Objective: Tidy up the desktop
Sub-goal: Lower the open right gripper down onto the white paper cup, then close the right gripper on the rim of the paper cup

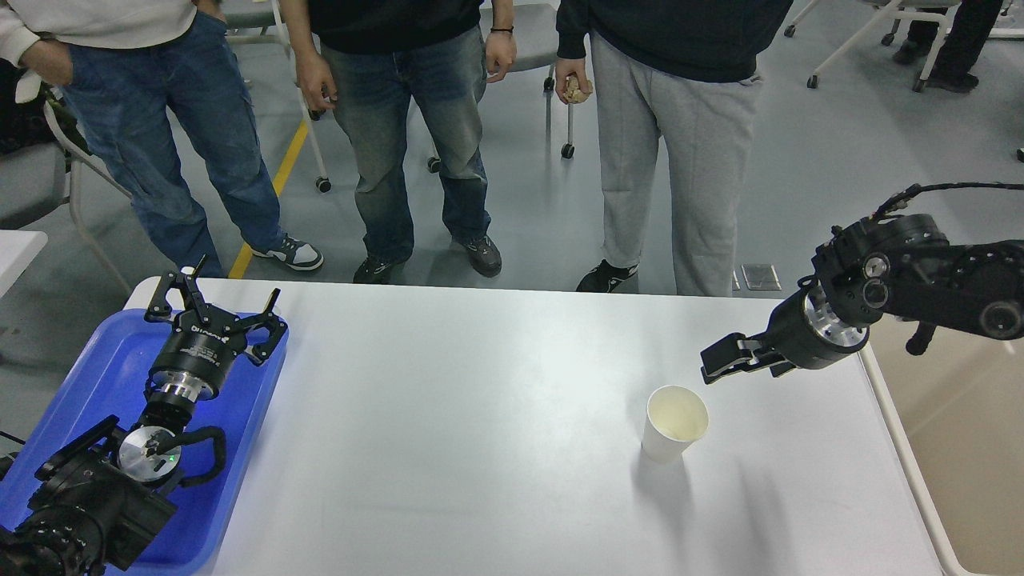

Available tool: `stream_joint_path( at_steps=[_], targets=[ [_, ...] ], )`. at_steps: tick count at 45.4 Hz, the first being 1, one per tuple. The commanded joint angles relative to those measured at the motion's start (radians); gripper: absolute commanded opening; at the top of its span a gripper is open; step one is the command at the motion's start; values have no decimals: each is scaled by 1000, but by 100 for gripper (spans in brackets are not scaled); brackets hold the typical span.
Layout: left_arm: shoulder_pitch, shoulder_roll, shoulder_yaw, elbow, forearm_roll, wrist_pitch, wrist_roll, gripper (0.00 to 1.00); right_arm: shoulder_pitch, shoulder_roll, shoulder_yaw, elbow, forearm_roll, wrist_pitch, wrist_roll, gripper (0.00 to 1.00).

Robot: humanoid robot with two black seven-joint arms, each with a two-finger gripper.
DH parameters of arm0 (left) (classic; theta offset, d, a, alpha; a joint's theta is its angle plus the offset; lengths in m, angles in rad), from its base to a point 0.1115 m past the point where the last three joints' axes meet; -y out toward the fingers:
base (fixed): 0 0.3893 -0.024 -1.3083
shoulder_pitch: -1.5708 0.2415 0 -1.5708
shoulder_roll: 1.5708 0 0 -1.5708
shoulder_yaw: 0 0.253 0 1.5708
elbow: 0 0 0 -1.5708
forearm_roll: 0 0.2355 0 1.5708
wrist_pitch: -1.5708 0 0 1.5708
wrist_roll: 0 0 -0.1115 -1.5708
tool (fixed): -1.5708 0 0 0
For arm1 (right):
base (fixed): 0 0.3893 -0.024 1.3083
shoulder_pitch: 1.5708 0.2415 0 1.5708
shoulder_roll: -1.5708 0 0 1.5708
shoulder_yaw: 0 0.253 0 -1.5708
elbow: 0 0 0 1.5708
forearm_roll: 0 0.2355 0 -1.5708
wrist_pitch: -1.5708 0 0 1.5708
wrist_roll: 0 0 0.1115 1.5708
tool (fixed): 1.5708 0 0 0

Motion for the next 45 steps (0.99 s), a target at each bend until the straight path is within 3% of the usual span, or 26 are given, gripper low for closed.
stream_joint_path(
  at_steps=[1, 45],
  targets=[
    [0, 0, -1, 0, 0, 0, 0, 100, -88, 73, 33, -94, 16, -15, 0, 100],
    [0, 0, 0, 0, 0, 0, 0, 100, -227, 174, 27, -243, 2, -65, 10, 98]
  ],
)
